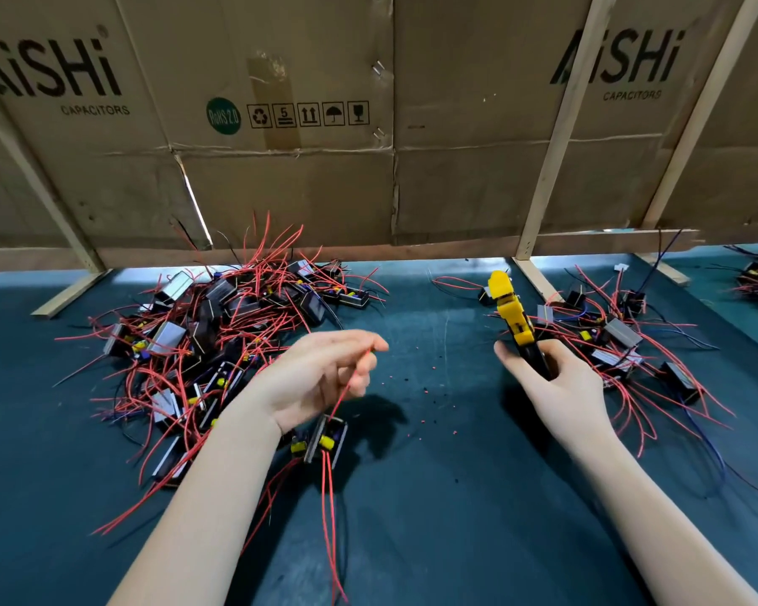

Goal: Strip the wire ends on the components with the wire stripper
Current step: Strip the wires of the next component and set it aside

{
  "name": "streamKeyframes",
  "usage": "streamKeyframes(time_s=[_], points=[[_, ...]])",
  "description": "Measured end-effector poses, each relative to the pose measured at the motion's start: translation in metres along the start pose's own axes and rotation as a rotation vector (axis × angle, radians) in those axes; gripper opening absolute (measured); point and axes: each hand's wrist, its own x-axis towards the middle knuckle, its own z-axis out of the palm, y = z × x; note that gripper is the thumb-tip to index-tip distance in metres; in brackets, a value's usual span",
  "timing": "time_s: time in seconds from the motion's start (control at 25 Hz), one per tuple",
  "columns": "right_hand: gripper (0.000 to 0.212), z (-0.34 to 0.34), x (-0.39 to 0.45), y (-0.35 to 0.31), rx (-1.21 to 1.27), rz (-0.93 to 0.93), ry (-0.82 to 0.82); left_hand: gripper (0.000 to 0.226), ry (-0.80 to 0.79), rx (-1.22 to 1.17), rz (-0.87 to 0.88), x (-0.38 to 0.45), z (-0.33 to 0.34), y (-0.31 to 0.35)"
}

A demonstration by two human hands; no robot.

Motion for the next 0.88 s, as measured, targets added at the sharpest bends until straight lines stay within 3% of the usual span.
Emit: streamKeyframes(time_s=[0.12,0.4,0.56,0.68,0.88], points=[[0.041,0.001,-0.001,0.0,-0.013,-0.006,-0.007,0.013,0.072,0.263,-0.049,0.002,-0.002,-0.009],[0.035,0.001,-0.001,0.0,-0.08,-0.045,0.002,0.007,0.167,0.385,0.002,-0.005,-0.011,-0.002],[0.034,0.001,-0.001,0.003,-0.411,-0.224,0.101,0.006,0.058,0.404,0.004,-0.006,-0.001,-0.005],[0.045,0.005,-0.001,0.008,-0.674,-0.425,0.192,0.01,-0.07,0.414,0.076,-0.006,0.013,-0.008],[0.053,0.012,-0.003,0.009,-0.868,-0.574,0.274,0.006,-0.006,0.419,0.164,-0.001,0.03,-0.018]])
